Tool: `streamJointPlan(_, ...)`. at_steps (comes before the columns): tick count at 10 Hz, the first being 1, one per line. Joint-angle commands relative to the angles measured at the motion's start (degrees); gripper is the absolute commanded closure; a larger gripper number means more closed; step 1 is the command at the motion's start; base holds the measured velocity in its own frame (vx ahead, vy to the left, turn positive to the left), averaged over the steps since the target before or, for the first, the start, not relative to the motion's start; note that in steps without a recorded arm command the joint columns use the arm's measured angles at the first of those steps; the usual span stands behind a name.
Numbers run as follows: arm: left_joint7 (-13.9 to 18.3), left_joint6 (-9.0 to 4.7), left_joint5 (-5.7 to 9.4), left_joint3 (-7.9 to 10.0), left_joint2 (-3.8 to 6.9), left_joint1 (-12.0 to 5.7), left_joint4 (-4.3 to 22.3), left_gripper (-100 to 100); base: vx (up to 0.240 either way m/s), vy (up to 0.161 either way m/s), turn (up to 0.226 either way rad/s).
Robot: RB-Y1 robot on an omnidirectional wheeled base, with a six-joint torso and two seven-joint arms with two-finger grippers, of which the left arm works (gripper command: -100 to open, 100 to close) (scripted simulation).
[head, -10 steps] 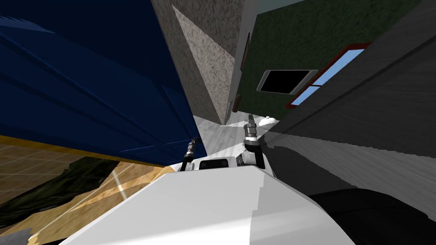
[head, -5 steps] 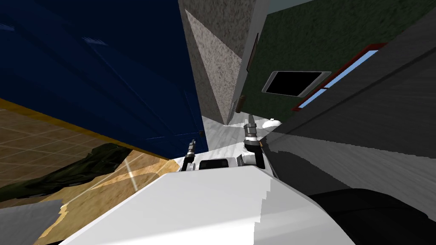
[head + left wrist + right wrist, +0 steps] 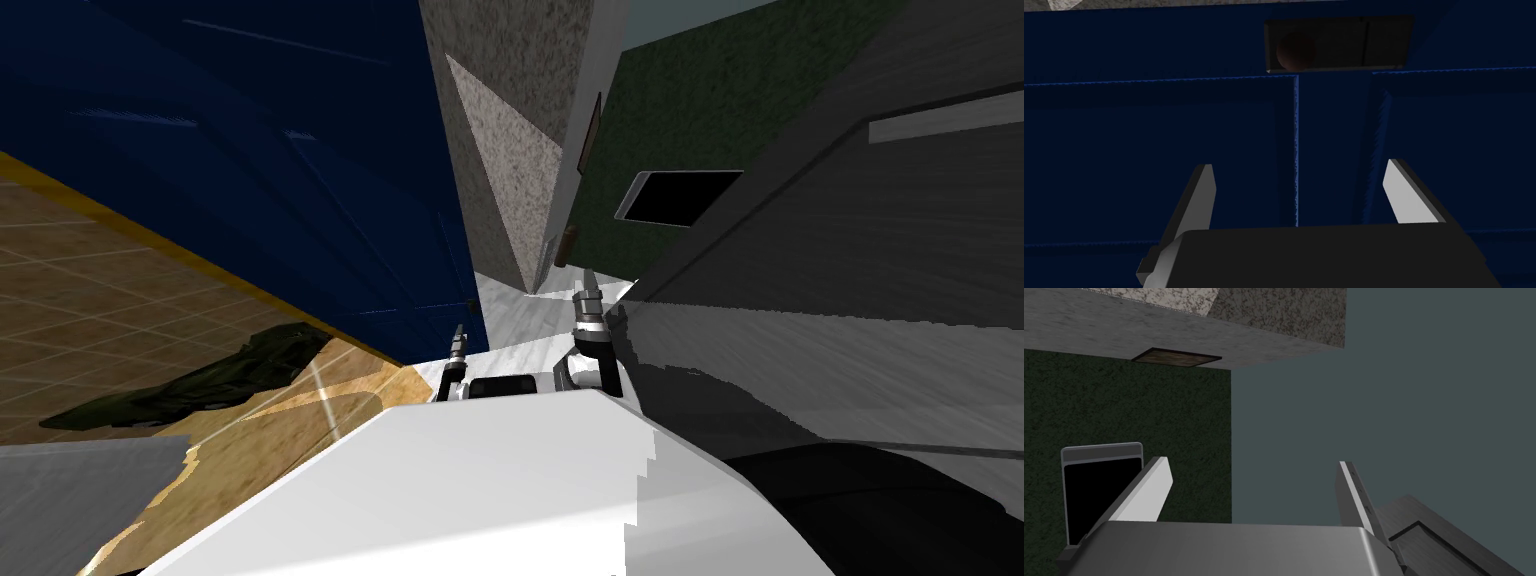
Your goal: Push the door open
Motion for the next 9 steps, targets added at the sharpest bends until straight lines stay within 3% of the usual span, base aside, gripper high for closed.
streamJointPlan(1, -0.02, -0.20, 0.08, 0.21, 1.88, -0.20, 0.27, -100, 0.128, 0.030, -0.032)
streamJointPlan(4, -0.07, -0.59, 0.23, 0.61, 3.24, -0.60, 0.80, -100, 0.249, 0.019, -0.026)
streamJointPlan(6, -0.10, -0.89, 0.34, 0.91, 2.78, -0.90, 1.20, -100, 0.263, 0.005, -0.022)
streamJointPlan(8, -0.13, -1.17, 0.44, 1.20, 1.06, -1.17, 1.58, -100, 0.205, -0.046, -0.022)
streamJointPlan(9, -0.10, -1.13, 0.41, 1.11, 1.63, -1.09, 1.51, -100, 0.085, -0.017, 0.019)
